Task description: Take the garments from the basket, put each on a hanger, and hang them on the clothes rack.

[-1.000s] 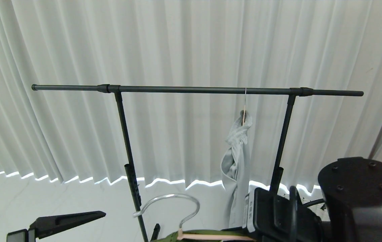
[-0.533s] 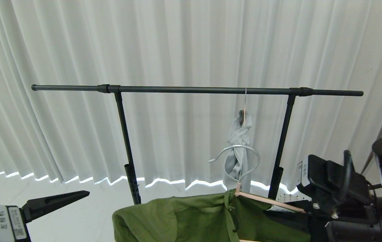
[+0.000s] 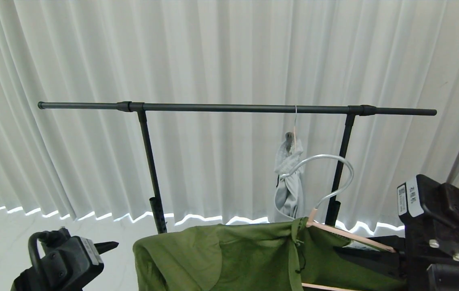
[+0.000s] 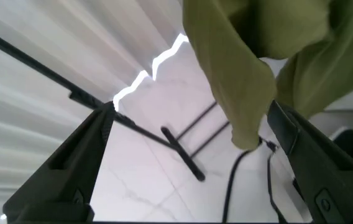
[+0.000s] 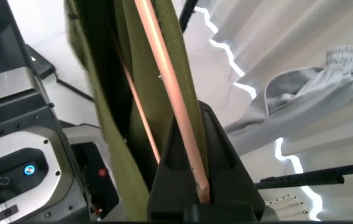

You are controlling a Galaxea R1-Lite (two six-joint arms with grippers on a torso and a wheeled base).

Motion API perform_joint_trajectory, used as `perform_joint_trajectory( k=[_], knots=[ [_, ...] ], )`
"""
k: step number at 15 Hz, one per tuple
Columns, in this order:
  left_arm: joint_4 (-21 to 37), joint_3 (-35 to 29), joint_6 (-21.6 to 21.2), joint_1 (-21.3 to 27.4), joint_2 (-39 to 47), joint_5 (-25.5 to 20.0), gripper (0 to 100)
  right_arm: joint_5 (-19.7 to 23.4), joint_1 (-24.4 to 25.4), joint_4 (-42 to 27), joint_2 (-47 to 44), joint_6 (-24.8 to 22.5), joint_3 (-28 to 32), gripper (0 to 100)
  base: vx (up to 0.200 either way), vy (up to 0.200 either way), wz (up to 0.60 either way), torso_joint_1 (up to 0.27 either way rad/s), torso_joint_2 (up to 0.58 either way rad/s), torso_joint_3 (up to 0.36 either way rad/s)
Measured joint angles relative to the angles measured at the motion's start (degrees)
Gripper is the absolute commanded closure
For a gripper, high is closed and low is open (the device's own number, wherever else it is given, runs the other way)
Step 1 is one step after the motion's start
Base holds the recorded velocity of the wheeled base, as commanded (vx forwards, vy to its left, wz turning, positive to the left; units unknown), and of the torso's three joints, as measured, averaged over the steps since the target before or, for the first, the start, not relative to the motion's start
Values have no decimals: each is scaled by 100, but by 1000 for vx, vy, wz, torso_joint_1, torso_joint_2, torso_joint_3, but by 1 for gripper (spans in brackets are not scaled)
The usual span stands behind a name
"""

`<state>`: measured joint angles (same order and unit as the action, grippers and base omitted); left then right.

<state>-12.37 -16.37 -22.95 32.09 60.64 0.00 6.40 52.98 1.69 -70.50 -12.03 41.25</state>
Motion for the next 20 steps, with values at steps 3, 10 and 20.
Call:
perform_joint_trajectory(
  k=[3, 10, 20],
  knots=[
    [-475, 41, 210, -6, 308, -22, 100, -2, 110, 5, 55, 10, -24, 100, 0, 0, 0, 0, 0, 0],
    [-506, 221, 194, -1024, 433, 7, 100, -205, -116, -302, 211, 13, -171, 100, 0, 0, 0, 0, 0, 0],
    [-506, 317, 148, -1971, 513, 717, 100, -312, -439, -475, 460, 21, -179, 100, 0, 0, 0, 0, 0, 0]
  ],
)
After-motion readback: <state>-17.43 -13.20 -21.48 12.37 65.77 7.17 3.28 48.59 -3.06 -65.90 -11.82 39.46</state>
